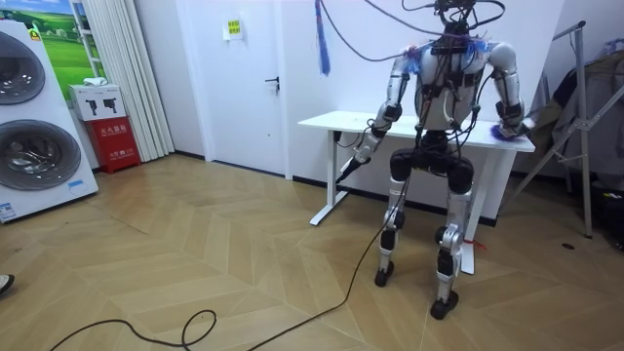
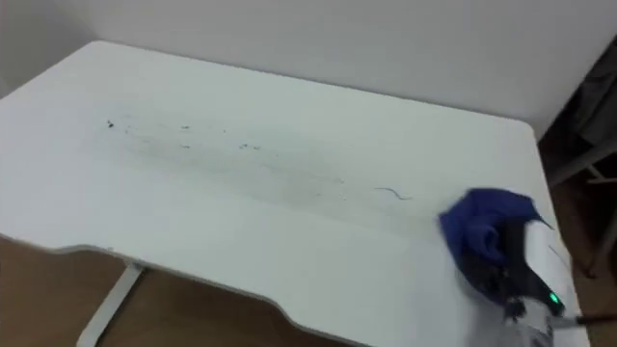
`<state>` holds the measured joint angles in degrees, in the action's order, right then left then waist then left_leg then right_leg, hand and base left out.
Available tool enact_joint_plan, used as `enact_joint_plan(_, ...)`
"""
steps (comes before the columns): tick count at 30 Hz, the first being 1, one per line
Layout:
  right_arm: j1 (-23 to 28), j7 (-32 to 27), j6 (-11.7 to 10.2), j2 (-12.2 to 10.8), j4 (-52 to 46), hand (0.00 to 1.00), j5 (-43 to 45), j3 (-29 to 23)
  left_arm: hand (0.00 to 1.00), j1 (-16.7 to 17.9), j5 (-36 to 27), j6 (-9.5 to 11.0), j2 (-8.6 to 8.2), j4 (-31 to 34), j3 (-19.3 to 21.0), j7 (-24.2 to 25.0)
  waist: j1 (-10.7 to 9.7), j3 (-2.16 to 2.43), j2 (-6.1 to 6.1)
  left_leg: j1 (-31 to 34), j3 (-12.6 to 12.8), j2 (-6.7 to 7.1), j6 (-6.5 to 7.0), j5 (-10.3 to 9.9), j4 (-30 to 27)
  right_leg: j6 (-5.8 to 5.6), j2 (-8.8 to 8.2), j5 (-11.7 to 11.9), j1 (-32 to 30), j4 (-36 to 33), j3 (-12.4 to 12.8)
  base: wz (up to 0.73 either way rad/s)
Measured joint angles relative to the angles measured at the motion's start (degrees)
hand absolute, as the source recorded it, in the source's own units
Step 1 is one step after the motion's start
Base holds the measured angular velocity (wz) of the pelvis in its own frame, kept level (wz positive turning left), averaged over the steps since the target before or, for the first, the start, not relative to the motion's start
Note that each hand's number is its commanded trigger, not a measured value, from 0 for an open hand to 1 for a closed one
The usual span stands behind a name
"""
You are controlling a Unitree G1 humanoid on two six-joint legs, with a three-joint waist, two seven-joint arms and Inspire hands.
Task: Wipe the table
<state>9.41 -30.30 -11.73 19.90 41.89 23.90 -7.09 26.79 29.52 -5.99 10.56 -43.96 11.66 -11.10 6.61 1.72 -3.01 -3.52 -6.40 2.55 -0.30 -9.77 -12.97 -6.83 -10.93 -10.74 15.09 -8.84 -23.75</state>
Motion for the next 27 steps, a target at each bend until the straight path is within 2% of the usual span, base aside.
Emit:
enact_joint_plan(3,1.0,0.8,0.3,1.9,1.2,1.00,-4.1,-0.4,0.00,-1.4,-0.1,0.2,-0.21,-0.2,-0.5,-0.8,-0.1,-0.01,-0.04,-0.1,0.9,-0.52,-0.18,0.0,-0.7,-0.03,0.24,0.0,-0.1,-0.6,0.8,-0.16)
enact_joint_plan(5,-1.6,2.2,2.4,1.8,1.6,1.00,-4.2,0.5,0.00,-2.0,-0.1,0.2,-0.44,-0.9,-2.1,-2.5,0.9,-0.04,0.20,-0.3,1.7,-1.09,-0.42,0.2,-0.8,0.39,0.69,0.2,-0.7,-0.9,2.2,-0.34)
enact_joint_plan(7,-6.4,3.6,7.9,1.3,1.3,1.00,-3.7,3.0,0.00,-2.9,-0.1,0.0,-0.93,-1.9,-4.3,-3.2,2.8,-0.32,0.34,-0.2,1.7,-1.69,-0.53,0.2,-0.7,1.21,1.65,0.7,-2.1,-1.0,4.5,-0.49)
enact_joint_plan(8,-7.6,4.2,9.4,1.1,1.0,1.00,-3.2,3.8,0.00,-3.1,-0.1,-0.1,-0.93,-2.2,-4.6,-3.2,3.5,-0.43,0.33,-0.2,1.7,-1.90,-0.58,0.3,-0.8,1.35,2.01,0.8,-2.5,-1.0,5.1,-0.56)
enact_joint_plan(9,-10.1,5.9,12.3,0.0,0.0,1.00,-1.4,5.3,0.00,-3.6,-0.2,-0.5,-1.14,-3.0,-5.2,-3.2,5.0,-0.63,0.45,0.2,1.5,-2.24,-0.83,0.4,-0.8,1.27,2.69,0.5,-3.9,-0.9,6.5,-0.47)
enact_joint_plan(10,-11.9,6.8,13.4,-0.1,-0.2,1.00,-0.4,6.6,0.00,-3.9,-0.2,-0.9,-1.29,-3.5,-5.3,-3.2,5.4,-0.77,0.30,0.6,1.3,-2.39,-0.97,0.5,-0.8,1.41,2.88,0.5,-4.5,-1.0,6.5,-0.54)
enact_joint_plan(11,-15.3,8.6,16.1,-1.3,-1.5,1.00,1.1,10.3,0.00,-4.3,-0.2,-1.8,-1.27,-4.5,-6.2,-3.2,6.7,-1.01,0.41,1.3,1.2,-2.87,-1.36,0.8,-0.6,1.97,3.23,0.9,-5.8,-1.2,6.5,-0.24)
enact_joint_plan(12,-18.4,11.1,17.7,-1.8,-4.1,1.00,3.7,13.7,0.00,-4.5,-0.1,-2.7,-1.35,-4.3,-6.7,-2.9,7.2,-1.69,0.28,2.0,0.4,-3.05,-1.67,1.0,-0.6,2.30,3.57,1.0,-6.5,-1.3,6.2,-0.08)
enact_joint_plan(13,-19.8,12.1,18.0,-2.2,-5.2,1.00,5.3,15.2,0.00,-4.5,-0.1,-2.9,-1.33,-3.9,-7.1,-2.8,7.6,-1.81,0.23,2.5,-0.1,-3.00,-1.75,1.2,-0.6,2.45,3.67,0.9,-7.0,-1.4,6.1,0.25)
enact_joint_plan(14,-23.3,14.3,18.0,-3.0,-6.4,1.00,7.7,18.6,0.00,-4.6,-0.1,-3.3,-1.34,-3.1,-7.5,-2.3,8.5,-2.39,0.18,3.3,-1.1,-2.87,-1.93,1.4,-0.6,2.67,3.86,0.6,-7.6,-1.9,6.0,0.41)
enact_joint_plan(15,-26.4,16.0,17.6,-3.6,-6.5,1.00,8.8,21.2,0.00,-4.6,-0.1,-3.7,-1.25,-2.3,-7.9,-1.6,9.3,-2.76,-0.07,3.5,-1.8,-2.77,-2.00,1.6,-0.4,2.75,3.92,0.5,-7.8,-1.8,5.3,0.41)
enact_joint_plan(17,-29.1,18.5,16.5,-4.2,-6.4,1.00,9.4,22.7,0.00,-3.9,-0.1,-4.0,-0.93,-1.1,-8.5,-0.9,11.8,-2.87,-0.20,3.9,-2.8,-2.53,-1.78,1.8,-0.2,3.17,3.93,0.6,-7.2,-0.9,4.0,0.44)
enact_joint_plan(18,-29.3,19.4,16.4,-4.7,-6.7,1.00,9.7,23.0,0.00,-2.9,-0.1,-4.2,-0.87,-0.7,-8.5,-0.4,12.5,-2.85,-0.29,3.8,-3.9,-2.05,-1.66,1.8,-0.2,3.21,3.83,0.7,-6.1,-0.3,2.8,0.52)
enact_joint_plan(20,-28.0,20.5,16.4,-4.7,-6.7,1.00,10.0,23.8,0.00,-0.9,-0.1,-5.1,-0.77,0.1,-8.6,0.3,12.5,-2.77,-0.44,3.6,-4.9,-1.26,-1.43,1.7,-0.4,2.71,3.43,0.4,-4.5,0.5,1.0,0.65)
enact_joint_plan(22,-23.4,19.3,15.4,-4.7,-8.1,1.00,10.2,22.1,0.00,1.3,-0.1,-5.5,-0.93,1.9,-8.6,0.6,10.9,-2.76,-0.28,3.5,-4.9,-0.66,-1.23,1.7,-0.6,2.21,3.01,0.1,-3.0,0.3,-0.3,0.70)
enact_joint_plan(23,-21.1,17.9,13.4,-4.8,-8.5,1.00,10.2,21.9,0.00,2.4,-0.1,-5.4,-0.92,2.4,-8.9,0.6,9.6,-2.66,-0.01,3.0,-4.5,-0.62,-1.10,1.6,-0.5,2.21,3.02,0.1,-2.1,0.2,0.0,0.38)
enact_joint_plan(24,-19.4,16.4,11.5,-4.9,-8.5,1.00,10.2,21.6,0.00,2.4,-0.2,-5.2,-0.93,2.3,-8.9,0.6,9.0,-2.46,0.27,2.4,-4.2,-0.63,-0.85,1.4,-0.4,1.96,3.01,-0.1,-1.4,0.2,0.0,0.21)
enact_joint_plan(25,-18.8,15.9,10.9,-4.9,-8.5,1.00,10.2,21.6,0.00,2.2,-0.2,-5.0,-0.93,2.4,-8.9,0.6,8.8,-2.36,0.47,2.0,-4.0,-0.66,-0.81,1.3,-0.3,1.87,2.99,-0.1,-1.1,0.3,0.0,0.00)
enact_joint_plan(26,-17.9,15.4,10.0,-4.9,-8.5,1.00,10.2,21.5,0.00,1.7,-0.2,-4.4,-0.93,2.4,-8.9,0.5,8.0,-1.88,0.82,1.6,-3.9,-0.69,-0.79,1.2,0.1,1.72,2.92,-0.2,-0.9,0.2,-0.1,-0.04)
enact_joint_plan(27,-17.3,14.6,9.6,-4.9,-8.7,1.00,10.2,21.4,0.00,1.2,-0.1,-3.8,-0.93,2.4,-8.9,0.5,7.6,-1.65,1.23,1.4,-3.7,-0.71,-0.79,1.2,0.5,1.71,2.87,-0.2,-0.9,0.2,-0.1,-0.08)
